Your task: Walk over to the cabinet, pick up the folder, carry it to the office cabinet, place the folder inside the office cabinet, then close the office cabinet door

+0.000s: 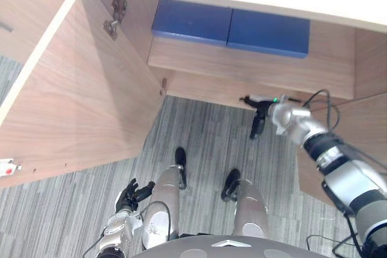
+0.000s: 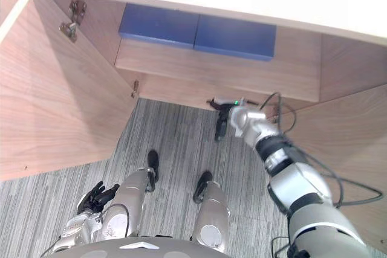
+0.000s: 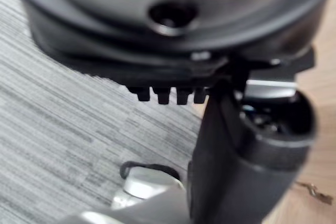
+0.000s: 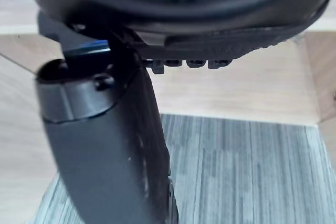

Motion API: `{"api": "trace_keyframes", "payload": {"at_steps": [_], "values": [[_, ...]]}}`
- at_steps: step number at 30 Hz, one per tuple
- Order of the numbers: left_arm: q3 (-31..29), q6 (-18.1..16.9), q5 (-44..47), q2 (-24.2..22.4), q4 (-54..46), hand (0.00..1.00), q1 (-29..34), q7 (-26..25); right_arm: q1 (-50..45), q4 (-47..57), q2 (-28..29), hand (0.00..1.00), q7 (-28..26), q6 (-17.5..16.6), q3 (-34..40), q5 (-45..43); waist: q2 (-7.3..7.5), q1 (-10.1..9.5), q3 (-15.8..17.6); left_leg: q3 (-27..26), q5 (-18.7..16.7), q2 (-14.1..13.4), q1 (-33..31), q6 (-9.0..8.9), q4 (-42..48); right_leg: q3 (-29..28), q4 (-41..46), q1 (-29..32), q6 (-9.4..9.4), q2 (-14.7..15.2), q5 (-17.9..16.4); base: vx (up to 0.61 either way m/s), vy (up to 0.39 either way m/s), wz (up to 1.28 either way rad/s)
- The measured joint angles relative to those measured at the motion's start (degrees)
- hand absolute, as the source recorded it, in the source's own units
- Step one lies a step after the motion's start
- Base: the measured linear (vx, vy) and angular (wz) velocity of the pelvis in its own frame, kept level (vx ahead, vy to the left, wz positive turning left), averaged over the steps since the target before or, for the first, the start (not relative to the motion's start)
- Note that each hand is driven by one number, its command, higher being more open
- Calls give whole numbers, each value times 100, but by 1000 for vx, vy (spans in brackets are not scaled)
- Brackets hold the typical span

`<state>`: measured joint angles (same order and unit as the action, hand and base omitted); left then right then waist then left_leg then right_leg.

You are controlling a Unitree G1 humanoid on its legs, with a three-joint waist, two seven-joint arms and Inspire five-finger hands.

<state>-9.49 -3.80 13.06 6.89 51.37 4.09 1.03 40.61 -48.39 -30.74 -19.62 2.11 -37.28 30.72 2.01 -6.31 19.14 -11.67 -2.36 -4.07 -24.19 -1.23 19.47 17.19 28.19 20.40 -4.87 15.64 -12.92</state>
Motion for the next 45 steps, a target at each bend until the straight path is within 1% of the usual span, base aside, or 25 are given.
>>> {"api": "trace_keyframes", "payload": {"at_steps": [2,4,5,7,8,9,11,13,15,17,19,21,22,23,24,25,28,30,33,39,41,42,43,44,45], "values": [[84,17,-3,18,-24,100,-11,28,-355,-140,207,100,-7,1,126,185,-13,21,-66,-31,90,0,306,-39,-290,42,-329,-309,-40,-83,141,112,1,-9],[401,31,-95,117,2,100,-20,71,-767,-368,364,100,-11,-4,209,279,-60,96,-218,-35,218,32,651,-65,-647,123,-782,-700,-99,-163,342,107,28,-4],[484,30,-170,142,4,100,-35,92,-836,-434,389,100,-13,1,240,281,-82,117,-232,-36,245,33,742,-64,-735,134,-935,-817,-103,-199,419,86,44,-7],[698,43,-328,191,161,100,-195,146,-1081,-533,405,100,-32,18,324,278,-143,202,-304,-55,368,41,1010,-69,-1042,124,-1511,-1151,-135,-327,757,39,55,-17],[739,46,-415,189,212,100,-236,165,-1165,-531,412,100,-43,20,350,270,-144,209,-341,-72,386,45,1061,-67,-1116,102,-1650,-1204,-143,-358,838,-5,61,-31],[873,64,-569,200,320,100,-322,210,-1446,-518,459,100,-87,6,395,264,-133,247,-470,-152,457,68,1188,-46,-1293,30,-2017,-1358,-159,-416,1071,-10,53,-25],[935,98,-701,192,374,100,-371,226,-1632,-521,525,100,-98,3,431,231,-116,319,-534,-197,490,106,1277,-30,-1379,-29,-2190,-1451,-167,-454,1170,-32,63,-19],[980,138,-835,176,523,100,-393,247,-2077,-610,853,100,-14,-12,889,43,-81,465,-662,-254,546,167,1437,12,-1533,-120,-2493,-1577,-175,-465,1340,-78,68,-23],[968,154,-981,179,635,100,-399,236,-2317,-818,1155,100,109,-18,1336,-174,-51,514,-714,-346,608,197,1589,20,-1733,-229,-2603,-1615,-169,-471,1372,-101,62,-30],[966,171,-1250,176,771,100,-416,210,-2623,-1076,1498,100,379,40,1908,-499,-47,551,-811,-437,731,260,1847,-51,-2149,-385,-2662,-1593,-127,-482,1387,-99,61,-39],[945,185,-1474,173,914,100,-407,191,-2919,-1286,1816,100,679,85,2493,-669,-51,659,-977,-438,822,305,1998,-83,-2447,-502,-2762,-1597,-88,-521,1414,-52,48,-33],[848,258,-1596,151,1020,100,-411,148,-3213,-1512,2152,100,1064,120,3185,-705,-31,739,-1087,-470,807,331,2065,-79,-2456,-547,-2879,-1699,-69,-546,1426,-1,48,-17],[795,288,-1632,111,1071,100,-401,77,-3407,-1661,2335,100,1293,140,3714,-849,-25,810,-1191,-480,763,336,2097,-30,-2457,-578,-2944,-1755,-61,-558,1432,35,20,-13],[681,310,-1755,43,1153,100,-407,9,-3553,-1725,2433,100,1442,189,4278,-1032,-30,828,-1291,-527,740,340,2113,-24,-2458,-627,-2963,-1752,-55,-556,1436,45,17,-15],[662,321,-1804,16,1177,100,-424,-33,-3609,-1732,2447,100,1551,226,4464,-1139,-28,829,-1310,-549,730,342,2134,-33,-2458,-649,-2976,-1767,-50,-556,1440,51,18,-14],[666,350,-1816,-37,1185,100,-441,-117,-3785,-1734,2502,100,1775,250,4854,-1259,-26,839,-1360,-555,713,348,2162,-53,-2458,-654,-3018,-1812,-40,-556,1447,55,10,-4],[697,364,-1778,-175,1313,100,-432,-358,-4158,-1738,2681,100,2370,255,5696,-2067,-20,927,-1549,-537,661,349,2204,-82,-2457,-651,-3042,-1872,-23,-566,1460,84,-7,2],[830,369,-1733,-204,1397,100,-432,-444,-4284,-1736,2786,100,2594,253,6006,-2419,-34,969,-1584,-547,628,339,2282,-104,-2455,-655,-3080,-1965,-34,-585,1468,96,-21,-6],[974,357,-1712,-262,1447,100,-449,-516,-4411,-1715,2827,100,2706,240,6317,-2757,-78,985,-1611,-655,628,333,2403,-89,-2435,-803,-3161,-2043,-102,-607,1518,99,-29,-25],[1094,266,-1694,-347,1449,100,-422,-632,-4448,-1717,2849,100,2750,236,6494,-3032,-109,1011,-1622,-903,475,268,2714,-158,-2428,-1059,-3241,-2227,-76,-675,1501,30,-24,-28],[1044,262,-1693,-336,1427,100,-426,-670,-4422,-1717,2873,100,2754,237,6547,-3122,-89,1010,-1565,-1029,264,159,2734,-205,-2117,-1183,-3199,-2279,-48,-722,1483,-10,-41,-33],[895,258,-1693,-335,1386,100,-429,-687,-4399,-1713,2879,100,2754,219,6566,-3130,-92,992,-1494,-1039,-31,23,2595,-233,-1530,-1312,-3099,-2282,4,-760,1447,-36,-69,-55],[706,241,-1693,-345,1308,100,-428,-701,-4354,-1715,2876,100,2766,206,6606,-3162,-86,955,-1428,-627,-256,-78,2342,-143,-832,-1515,-2982,-2223,13,-789,1412,-45,-74,-64],[611,232,-1692,-360,1266,100,-423,-714,-4315,-1714,2868,100,2773,203,6606,-3164,-108,947,-1398,-276,-336,-91,2207,-82,-544,-1630,-2911,-2162,27,-805,1402,-78,-30,-89],[440,214,-1690,-424,1210,100,-385,-751,-4214,-1713,2840,100,2781,191,6622,-3164,-183,884,-1339,558,-618,-68,1975,-73,-113,-1937,-2790,-2016,63,-885,1378,-70,52,-94]]}}
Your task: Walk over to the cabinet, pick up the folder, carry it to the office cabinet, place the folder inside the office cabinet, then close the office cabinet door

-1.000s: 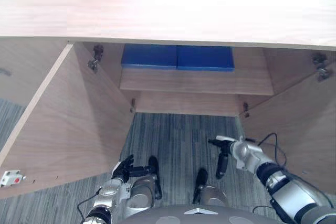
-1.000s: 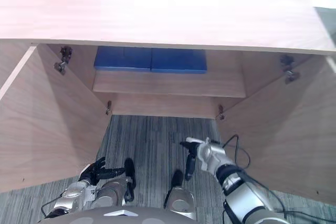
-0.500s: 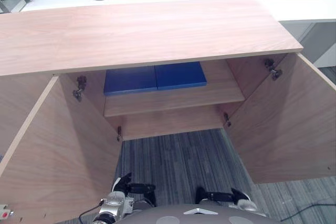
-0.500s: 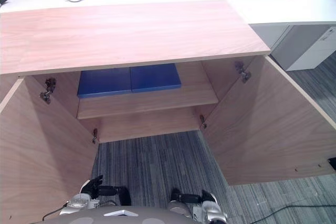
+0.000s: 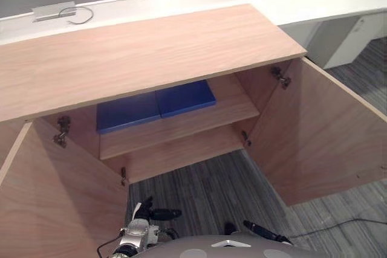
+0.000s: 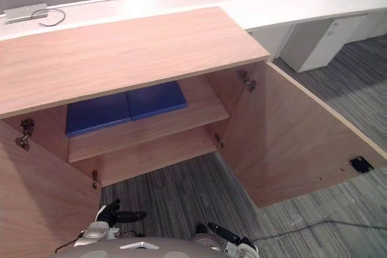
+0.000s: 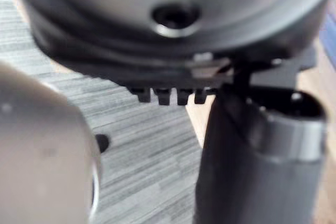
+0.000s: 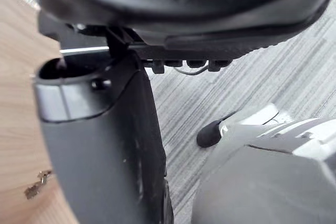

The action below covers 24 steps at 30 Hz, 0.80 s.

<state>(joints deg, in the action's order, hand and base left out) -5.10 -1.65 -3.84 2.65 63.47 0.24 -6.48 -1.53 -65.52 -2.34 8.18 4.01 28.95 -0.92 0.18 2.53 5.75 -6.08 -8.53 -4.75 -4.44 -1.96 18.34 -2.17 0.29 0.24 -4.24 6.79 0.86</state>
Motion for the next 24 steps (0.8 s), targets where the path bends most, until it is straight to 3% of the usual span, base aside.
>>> {"api": "trace_keyframes", "payload": {"at_steps": [1,2,3,5,10,13,16,18,19,20,22,23,24], "values": [[-91,-21,1,-54,1,100,21,-30,55,2,-37,100,9,-4,49,0,-114,-68,11,441,-190,7,-30,-58,125,-181,33,83,-10,-58,5,-108,153,-147],[-290,-43,10,-178,0,100,62,-89,130,6,-94,100,47,-61,113,-2,-333,-141,17,1002,-552,-45,33,-265,142,-509,98,242,-43,-266,25,-85,170,-139],[-429,-44,142,-220,-1,100,135,-99,146,58,-75,100,45,-96,135,-11,-368,-142,48,998,-704,-53,86,-344,130,-668,150,308,-55,-348,22,-88,161,-132],[-543,-66,166,-241,-87,100,197,-125,116,184,8,100,67,-105,138,-25,-280,-62,23,715,-813,11,114,-265,120,-879,175,402,-32,-300,15,-54,124,-74],[-714,-81,115,-188,-209,100,265,-148,-32,307,185,100,89,-101,228,-506,-118,-86,-35,-155,-904,2,305,-190,-19,-1306,276,770,-36,-261,115,36,116,-83],[-855,-76,118,-309,-200,100,256,-123,-162,449,216,100,87,-104,387,-663,-215,-83,-34,-539,-940,-71,654,-228,-251,-1373,302,764,-175,-372,210,136,47,-61],[-1134,-82,120,-472,-203,100,219,-88,-176,473,222,100,82,-114,466,-888,-329,-98,31,-964,-949,-144,1040,-240,-448,-1372,498,787,-173,-551,212,155,35,-72],[-1223,-92,116,-528,-207,100,208,-82,-166,566,229,100,82,-110,495,-906,-397,-78,68,-1198,-974,-191,1152,-222,-466,-1046,719,930,-155,-647,225,76,12,-75],[-1322,-92,117,-570,-225,100,184,-67,-161,586,237,100,81,-121,532,-906,-420,-99,103,-1395,-976,-259,1205,-220,-433,-440,925,1075,-41,-618,238,48,-21,-68],[-1421,-89,117,-602,-245,100,188,-63,-153,647,257,100,84,-125,565,-909,-431,-84,115,-1479,-990,-267,1228,-208,-400,141,1107,1179,161,-576,171,48,-37,-66],[-1680,-78,117,-653,-270,100,210,-65,-189,703,266,100,94,-110,808,-963,-466,-77,216,-1705,-1014,-300,1346,-214,-186,1525,1868,1276,944,-204,-453,62,-64,-41],[-1715,-79,116,-664,-276,100,238,-69,-245,711,273,100,95,-110,877,-969,-455,-84,233,-1778,-1016,-292,1434,-213,-171,1815,2073,1270,1018,-88,-542,51,-76,-36],[-1845,-77,118,-697,-279,100,322,-75,-368,725,309,100,109,-106,936,-1021,-425,-100,227,-1840,-1041,-276,1585,-225,-145,2115,2265,1230,908,-19,-570,54,-53,-42]]}}
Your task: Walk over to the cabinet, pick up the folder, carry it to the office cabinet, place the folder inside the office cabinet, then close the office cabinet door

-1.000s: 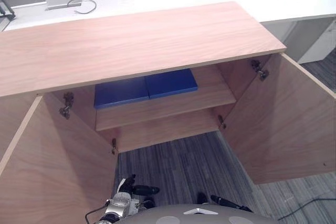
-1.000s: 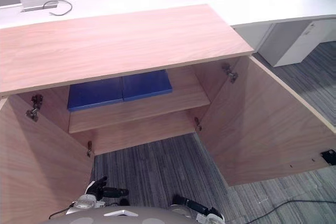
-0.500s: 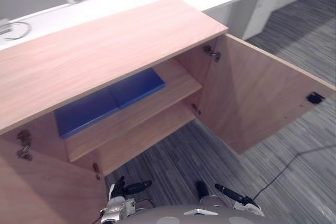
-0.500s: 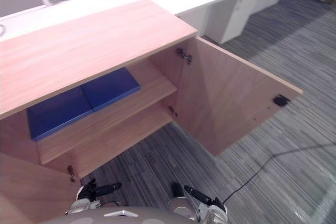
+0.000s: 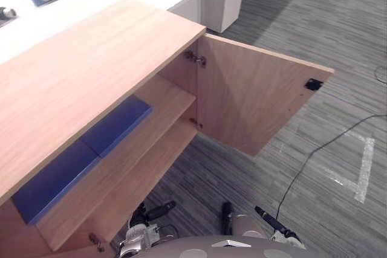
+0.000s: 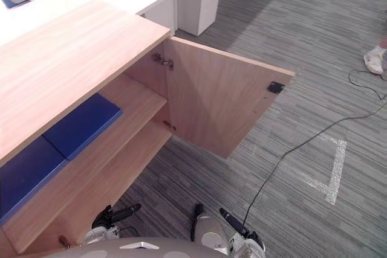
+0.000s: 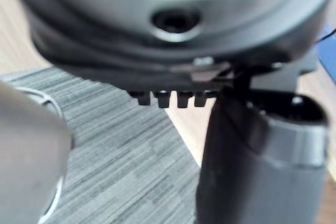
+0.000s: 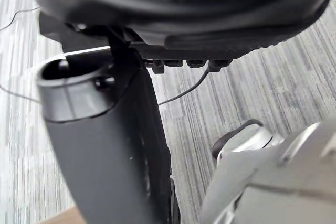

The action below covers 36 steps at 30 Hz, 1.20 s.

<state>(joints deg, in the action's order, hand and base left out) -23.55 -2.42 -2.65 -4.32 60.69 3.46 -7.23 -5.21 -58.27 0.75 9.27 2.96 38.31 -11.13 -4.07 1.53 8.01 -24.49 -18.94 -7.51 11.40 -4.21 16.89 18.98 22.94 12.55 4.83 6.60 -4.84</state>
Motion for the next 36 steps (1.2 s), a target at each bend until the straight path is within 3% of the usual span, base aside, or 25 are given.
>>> {"api": "trace_keyframes", "payload": {"at_steps": [3,4,6,9,10,13,17,21,24,27,30,36], "values": [[-169,4,2,-4,53,100,59,3,-3,-15,-44,100,-5,-2,199,16,-101,-6,-61,-8,9,-94,-100,73,-61,-41,-511,-10,-323,-250,61,67,-80,-50],[-154,14,6,-15,64,100,58,13,59,-87,-59,100,-1,44,333,15,-184,20,-78,-16,38,-123,-134,87,-144,334,-473,30,-249,-130,-130,27,-64,-26],[-31,2,7,79,57,100,42,-3,64,-312,-75,100,20,49,443,43,-77,5,-15,4,99,-81,-91,11,-223,758,-272,37,-268,76,-162,51,-47,-11],[73,21,10,260,76,100,35,-8,159,-671,-88,100,21,53,369,165,99,15,-3,88,499,-90,-135,35,-201,696,-826,-196,-323,-100,60,35,-126,-9],[71,17,9,276,80,100,46,-34,161,-776,-100,100,22,49,305,167,224,3,-30,192,638,-93,-206,50,-180,640,-1232,-343,-291,-195,233,58,-144,-22],[45,13,75,281,72,100,46,-70,220,-912,-173,100,33,7,159,166,274,-24,-42,531,604,-102,-208,31,-665,523,-2020,-696,-201,-442,580,47,-26,-26],[18,12,254,323,61,100,48,-100,369,-951,-217,100,42,-41,-29,160,340,-84,-76,737,702,-166,-386,-111,-923,338,-2504,-1056,-390,-596,885,24,103,-27],[82,23,251,451,67,100,51,-98,402,-868,-123,100,42,-60,-215,142,442,-124,-168,720,688,-2,-371,-85,-1024,285,-2782,-1139,-483,-511,1111,55,232,-1],[220,26,240,605,62,100,103,-101,261,-96,-34,100,85,9,-647,135,464,-130,-174,716,686,80,-327,-82,-1036,241,-2782,-1160,-512,-450,1133,54,158,-5],[461,25,203,692,40,100,128,-90,207,1329,-114,100,84,-2,-756,115,306,-112,-92,673,682,152,-293,-80,-1038,150,-2784,-1150,-538,-396,1150,40,110,-14],[602,20,202,740,-13,100,180,-72,294,2608,-727,100,84,-153,-739,41,177,-121,-124,710,683,188,-291,-80,-1006,141,-2784,-1163,-542,-355,1149,35,89,-3],[889,11,185,893,-19,100,283,46,998,3291,-1763,100,145,-472,-694,41,177,-14,-122,785,685,199,-288,-80,-1002,180,-2784,-1188,-543,-335,1150,-12,54,4]]}}
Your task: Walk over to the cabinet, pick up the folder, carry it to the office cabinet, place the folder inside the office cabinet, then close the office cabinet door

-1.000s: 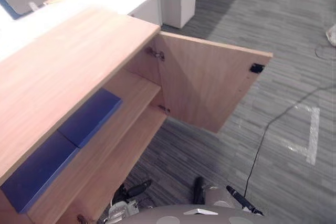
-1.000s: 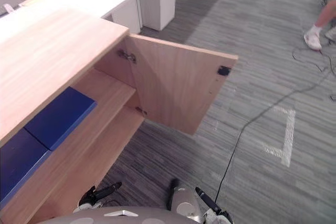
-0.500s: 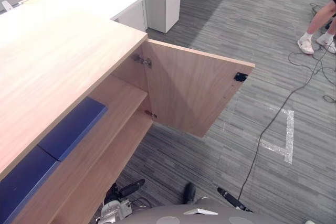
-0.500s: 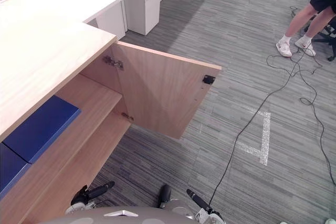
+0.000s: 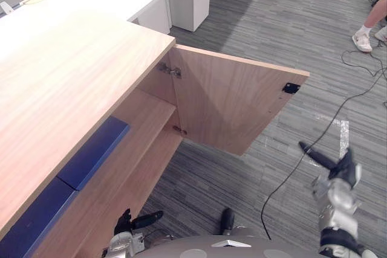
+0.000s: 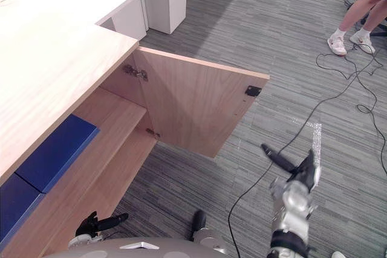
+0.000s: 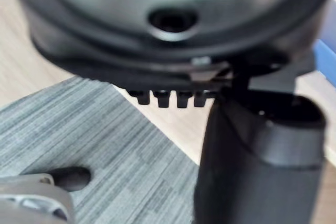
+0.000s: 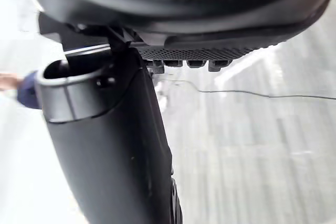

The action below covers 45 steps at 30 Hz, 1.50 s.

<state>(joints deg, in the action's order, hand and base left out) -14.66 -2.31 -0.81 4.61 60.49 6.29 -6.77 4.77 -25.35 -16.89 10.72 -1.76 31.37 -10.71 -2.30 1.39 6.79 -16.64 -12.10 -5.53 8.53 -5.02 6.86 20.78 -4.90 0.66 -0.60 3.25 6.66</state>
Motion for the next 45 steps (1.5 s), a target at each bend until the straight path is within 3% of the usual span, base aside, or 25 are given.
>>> {"api": "trace_keyframes", "payload": {"at_steps": [7,14,19,28,36,45], "values": [[75,-4,-186,37,3,100,204,82,679,-168,-1246,100,101,14,-829,915,-17,37,9,163,9,3,-26,14,-3,120,-2,-28,-13,22,9,-48,36,9],[75,-6,-193,40,96,100,337,76,1219,-652,-1833,100,14,24,-1781,1847,-35,61,16,308,16,4,-114,26,-28,204,-4,26,-35,35,35,-56,31,8],[69,-16,-321,40,157,100,344,65,1722,-1099,-2344,100,-280,18,-3123,2793,-44,53,29,368,22,9,-138,35,-69,227,-4,60,-26,36,68,-36,44,2],[169,-52,-441,39,192,100,301,-109,2896,-1652,-3033,100,-497,-146,-4809,4294,-21,57,71,451,64,79,-199,101,-108,271,-4,120,-21,94,134,-11,62,1],[487,-148,-434,50,184,100,248,-143,3220,-1628,-3138,100,-498,-140,-5224,4828,23,180,215,468,82,107,-213,126,-104,261,-7,124,-28,117,164,-39,52,-1],[580,-142,-439,62,199,100,159,-138,2715,-257,-3860,100,-394,-111,-5739,5260,-2,266,287,517,71,-16,-296,108,-94,239,-5,225,-9,-17,159,-16,12,-4]]}}
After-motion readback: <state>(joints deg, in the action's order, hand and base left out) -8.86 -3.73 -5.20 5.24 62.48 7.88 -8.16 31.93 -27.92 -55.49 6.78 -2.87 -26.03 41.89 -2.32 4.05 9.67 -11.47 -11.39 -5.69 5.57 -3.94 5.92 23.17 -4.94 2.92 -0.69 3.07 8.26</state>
